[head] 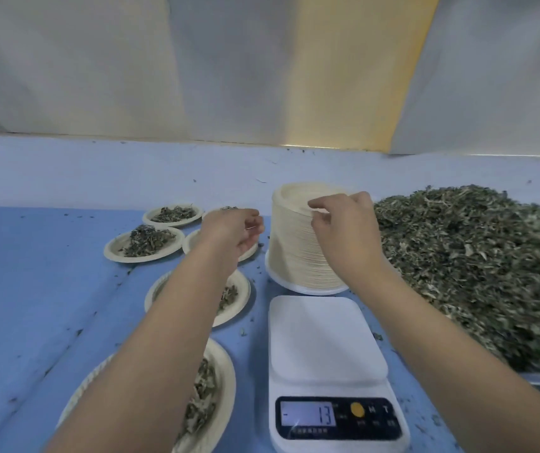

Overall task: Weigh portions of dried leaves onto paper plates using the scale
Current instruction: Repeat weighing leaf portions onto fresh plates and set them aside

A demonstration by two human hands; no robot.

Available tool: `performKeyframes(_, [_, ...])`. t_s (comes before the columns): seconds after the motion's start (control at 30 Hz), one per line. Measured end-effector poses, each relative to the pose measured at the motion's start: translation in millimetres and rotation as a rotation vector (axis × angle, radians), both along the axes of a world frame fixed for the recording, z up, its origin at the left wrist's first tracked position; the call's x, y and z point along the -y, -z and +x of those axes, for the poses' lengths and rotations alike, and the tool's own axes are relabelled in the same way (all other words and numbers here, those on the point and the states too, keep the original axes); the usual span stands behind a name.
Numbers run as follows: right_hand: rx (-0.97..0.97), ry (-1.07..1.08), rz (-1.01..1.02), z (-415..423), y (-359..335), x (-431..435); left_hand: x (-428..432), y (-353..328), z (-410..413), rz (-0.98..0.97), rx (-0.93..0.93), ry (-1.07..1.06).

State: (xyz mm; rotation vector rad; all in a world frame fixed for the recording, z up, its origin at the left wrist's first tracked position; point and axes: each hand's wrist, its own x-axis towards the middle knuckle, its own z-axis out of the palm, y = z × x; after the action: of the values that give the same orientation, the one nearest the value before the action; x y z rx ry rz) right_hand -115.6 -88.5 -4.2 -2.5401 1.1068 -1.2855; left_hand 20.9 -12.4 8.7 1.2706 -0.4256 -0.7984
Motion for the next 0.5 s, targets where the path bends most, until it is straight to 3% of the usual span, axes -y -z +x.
performKeyframes(0.17, [-0.203, -0.023, -0.084, -8.4, -3.3, 14.2, 6.0, -3.6, -13.6, -0.016, -0.021, 0.024])
performKeyframes(0.5, [-0.268, -0.158, -0.028, -8.4, -16.2, 17.9, 6.4, 4.1, -16.3, -0.014, -0.034, 0.048])
